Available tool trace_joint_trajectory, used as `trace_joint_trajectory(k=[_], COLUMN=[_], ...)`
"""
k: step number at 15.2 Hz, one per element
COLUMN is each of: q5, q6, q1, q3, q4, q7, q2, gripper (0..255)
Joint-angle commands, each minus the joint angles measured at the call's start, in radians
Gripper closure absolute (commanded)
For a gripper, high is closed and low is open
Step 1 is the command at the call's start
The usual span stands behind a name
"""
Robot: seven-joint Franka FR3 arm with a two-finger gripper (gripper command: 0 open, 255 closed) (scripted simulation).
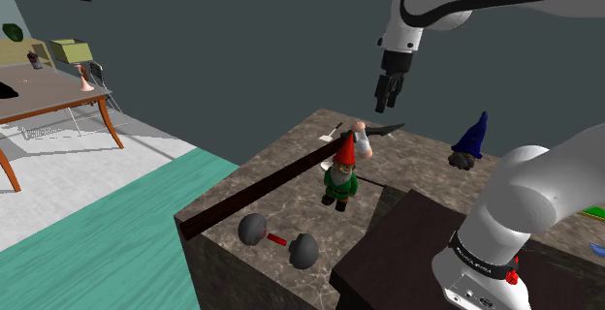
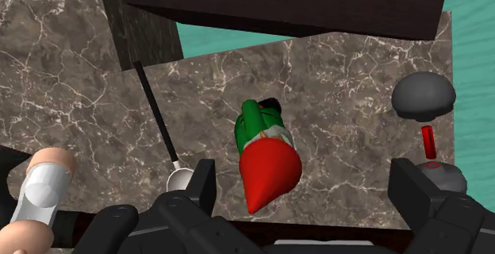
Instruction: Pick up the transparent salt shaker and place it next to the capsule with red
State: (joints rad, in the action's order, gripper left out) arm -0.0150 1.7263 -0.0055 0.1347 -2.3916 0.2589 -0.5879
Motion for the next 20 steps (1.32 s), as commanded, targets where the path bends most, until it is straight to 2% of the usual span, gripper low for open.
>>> trace_joint_trajectory(k=[1,10,20], q5=[0.016,0.032,-0.033], q6=[0.052,0.2,0.274], q1=[-0.009,-0.037,-0.093], q3=[0.027,0.124,0.186], q4=[0.014,0.163,0.442], q7=[0.034,0.166,0.315], q2=[0.071,0.39,0.774], gripper=[0,0,0])
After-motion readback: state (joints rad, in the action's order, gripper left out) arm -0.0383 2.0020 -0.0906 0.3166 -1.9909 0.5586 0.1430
